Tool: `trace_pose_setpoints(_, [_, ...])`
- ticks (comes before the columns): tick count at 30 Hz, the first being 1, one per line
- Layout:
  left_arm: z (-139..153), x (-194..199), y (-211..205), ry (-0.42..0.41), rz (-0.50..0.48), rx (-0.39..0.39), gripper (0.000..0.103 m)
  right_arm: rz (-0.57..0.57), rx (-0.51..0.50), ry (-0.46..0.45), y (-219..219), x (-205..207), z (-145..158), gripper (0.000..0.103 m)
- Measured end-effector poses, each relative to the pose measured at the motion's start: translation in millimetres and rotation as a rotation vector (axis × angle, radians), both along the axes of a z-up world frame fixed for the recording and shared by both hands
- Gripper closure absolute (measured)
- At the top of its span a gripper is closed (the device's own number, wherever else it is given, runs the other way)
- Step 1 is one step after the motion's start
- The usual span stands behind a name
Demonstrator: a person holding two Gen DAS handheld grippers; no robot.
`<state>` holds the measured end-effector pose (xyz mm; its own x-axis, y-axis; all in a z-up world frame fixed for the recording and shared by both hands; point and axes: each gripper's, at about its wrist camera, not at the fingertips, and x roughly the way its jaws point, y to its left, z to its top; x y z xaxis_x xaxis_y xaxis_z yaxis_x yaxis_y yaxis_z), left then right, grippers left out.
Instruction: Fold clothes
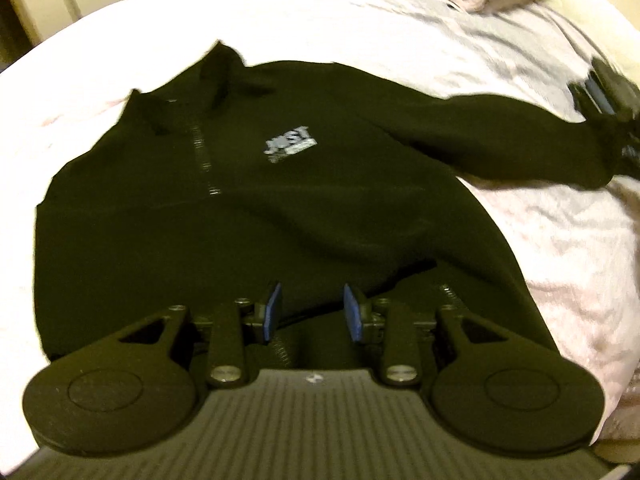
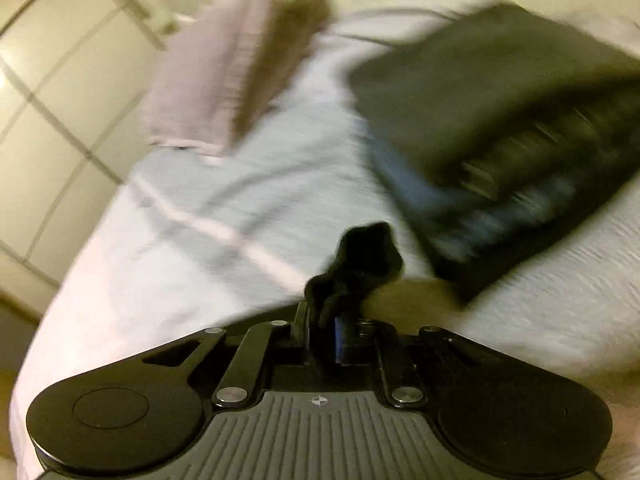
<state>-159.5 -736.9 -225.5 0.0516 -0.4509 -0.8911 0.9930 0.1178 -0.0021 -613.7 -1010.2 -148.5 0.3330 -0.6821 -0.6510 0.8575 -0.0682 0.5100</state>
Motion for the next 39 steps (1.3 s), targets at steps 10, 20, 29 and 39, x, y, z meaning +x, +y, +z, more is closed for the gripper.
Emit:
trace_pose_setpoints(10, [23.8,112.4,107.3,0.053,0.180,-0.074,0.074,0.661,-0.490,-0.116,140.1,332.0,125.4,0.092])
trace_pose_setpoints(20, [14.3,225.6,188.6,0.041,0.306,-0.049,0.073,1.254,-0.340,0.075,292.9,507.9,17.7,0.035])
trace_pose_setpoints(29, [-32.4,222.2,103.1,0.119,0.131,-0.073,0.068,0.883,-0.108,0.357,232.1,360.2,-4.5,0.034])
trace_pose_setpoints(39, [-80.4,226.5,33.1,0.103,0.163,0.023,0.072,0.805,-0.084,0.554,164.4,287.6,-40.8,0.034])
